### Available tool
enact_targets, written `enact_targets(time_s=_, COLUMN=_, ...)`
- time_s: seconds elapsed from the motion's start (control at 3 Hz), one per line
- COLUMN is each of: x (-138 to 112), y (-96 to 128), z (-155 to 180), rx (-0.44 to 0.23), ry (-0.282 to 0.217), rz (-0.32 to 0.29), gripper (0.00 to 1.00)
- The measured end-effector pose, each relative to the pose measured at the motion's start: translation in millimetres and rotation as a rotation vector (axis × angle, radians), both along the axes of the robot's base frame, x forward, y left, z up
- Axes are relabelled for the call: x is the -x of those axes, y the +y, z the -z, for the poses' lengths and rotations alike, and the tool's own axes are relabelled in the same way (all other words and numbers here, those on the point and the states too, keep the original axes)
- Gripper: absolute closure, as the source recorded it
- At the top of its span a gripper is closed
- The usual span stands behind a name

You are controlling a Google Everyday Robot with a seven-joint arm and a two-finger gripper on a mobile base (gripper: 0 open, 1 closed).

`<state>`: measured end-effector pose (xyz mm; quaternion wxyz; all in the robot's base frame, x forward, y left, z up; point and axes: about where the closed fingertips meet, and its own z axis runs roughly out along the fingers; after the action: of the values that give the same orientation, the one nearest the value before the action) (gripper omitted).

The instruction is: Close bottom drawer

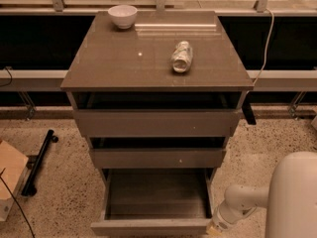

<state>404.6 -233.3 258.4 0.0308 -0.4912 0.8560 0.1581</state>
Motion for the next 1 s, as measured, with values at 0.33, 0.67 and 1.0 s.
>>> enact_targets(time_s=0.33, x=4, y=-2, z=36, rx=-0.013, ry=0.028, rz=0.011, gripper=1.0)
enact_targets(time_s=0.67, x=0, y=-2, z=63, rx=-0.041, ry=0.027, rz=0.019, gripper=1.0)
enact_targets(time_s=1.0, x=-9, y=4, z=82, rx=-0.089, ry=0.0, rz=0.019, gripper=1.0)
